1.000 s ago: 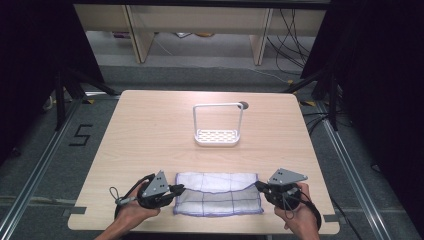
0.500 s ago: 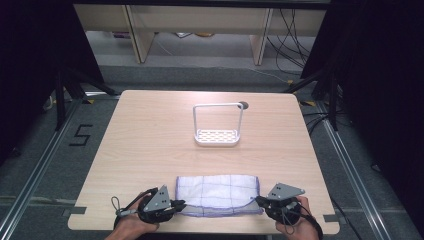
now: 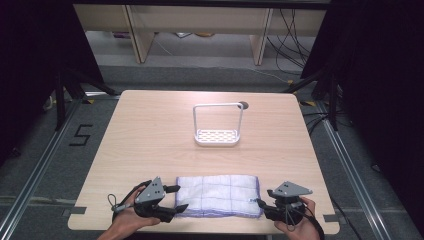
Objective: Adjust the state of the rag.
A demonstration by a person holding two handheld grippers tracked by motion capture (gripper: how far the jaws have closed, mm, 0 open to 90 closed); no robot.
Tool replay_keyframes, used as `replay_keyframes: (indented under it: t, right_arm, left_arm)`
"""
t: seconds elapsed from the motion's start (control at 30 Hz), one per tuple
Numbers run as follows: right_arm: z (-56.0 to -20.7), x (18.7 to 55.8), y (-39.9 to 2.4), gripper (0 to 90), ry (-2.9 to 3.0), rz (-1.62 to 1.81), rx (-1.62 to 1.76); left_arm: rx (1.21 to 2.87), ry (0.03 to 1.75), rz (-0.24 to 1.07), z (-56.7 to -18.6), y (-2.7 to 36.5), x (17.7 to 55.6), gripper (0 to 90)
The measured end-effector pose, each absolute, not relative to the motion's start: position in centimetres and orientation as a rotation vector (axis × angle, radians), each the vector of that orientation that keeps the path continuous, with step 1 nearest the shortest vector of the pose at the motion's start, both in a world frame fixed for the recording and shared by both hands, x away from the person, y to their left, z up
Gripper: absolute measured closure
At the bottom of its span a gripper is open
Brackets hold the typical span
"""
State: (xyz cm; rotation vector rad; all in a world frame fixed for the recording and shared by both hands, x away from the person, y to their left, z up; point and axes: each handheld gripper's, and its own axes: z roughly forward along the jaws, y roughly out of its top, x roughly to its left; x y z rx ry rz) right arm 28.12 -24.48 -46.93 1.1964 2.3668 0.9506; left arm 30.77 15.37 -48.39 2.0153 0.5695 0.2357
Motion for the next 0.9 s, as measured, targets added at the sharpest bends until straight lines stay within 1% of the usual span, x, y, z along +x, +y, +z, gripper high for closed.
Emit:
replay_keyframes:
  t: [0.07,0.1,0.13,0.17,0.2,0.23,0.27,0.33,0.4,0.57,0.7,0.77,0.9]
  right_arm:
    - [-47.0,28.0,-24.2,50.0,2.389,0.922,1.208]
    - [-47.3,28.1,-24.1,49.2,2.39,0.912,1.226]
    - [-47.3,28.1,-24.1,49.2,2.39,0.912,1.226]
    - [-47.6,28.3,-24.1,48.3,2.391,0.886,1.242]
    - [-47.6,28.3,-24.1,48.3,2.391,0.886,1.242]
    - [-48.0,28.4,-24.0,47.3,2.398,0.868,1.268]
    - [-48.0,28.4,-24.0,47.3,2.398,0.868,1.268]
    - [-48.3,28.5,-23.8,45.9,2.411,0.849,1.272]
    - [-48.5,28.5,-23.7,45.5,2.409,0.843,1.26]
    - [-48.6,28.4,-23.5,45.1,2.414,0.829,1.267]
    - [-49.0,28.5,-23.2,45.1,2.426,0.788,1.305]
    - [-49.1,28.6,-23.3,45.1,2.435,0.778,1.293]
    - [-49.2,28.7,-23.4,45.2,2.428,0.76,1.28]
  left_arm:
    - [2.015,0.614,0.234,-48.5,15.6,31.5,34.2]
    - [2.014,0.682,0.236,-48.7,15.7,32.2,34.2]
    - [2.014,0.682,0.236,-48.7,15.7,32.2,34.1]
    - [2.026,0.733,0.236,-49.0,15.7,33.1,34.1]
    - [2.026,0.733,0.236,-49.0,15.7,33.1,34.0]
    - [2.042,0.758,0.264,-49.4,15.7,34.1,34.1]
    - [2.042,0.758,0.264,-49.4,15.7,34.1,34.0]
    - [2.086,0.787,0.282,-50.0,15.5,35.7,33.5]
    - [2.091,0.821,0.273,-50.4,15.5,36.5,33.3]
    - [2.094,0.85,0.297,-50.9,15.4,37.9,33.9]
    - [2.121,0.842,0.306,-51.3,14.8,38.2,35.1]
    - [2.169,0.818,0.313,-51.5,14.6,38.0,35.2]
    - [2.193,0.782,0.325,-51.6,14.1,37.4,36.2]
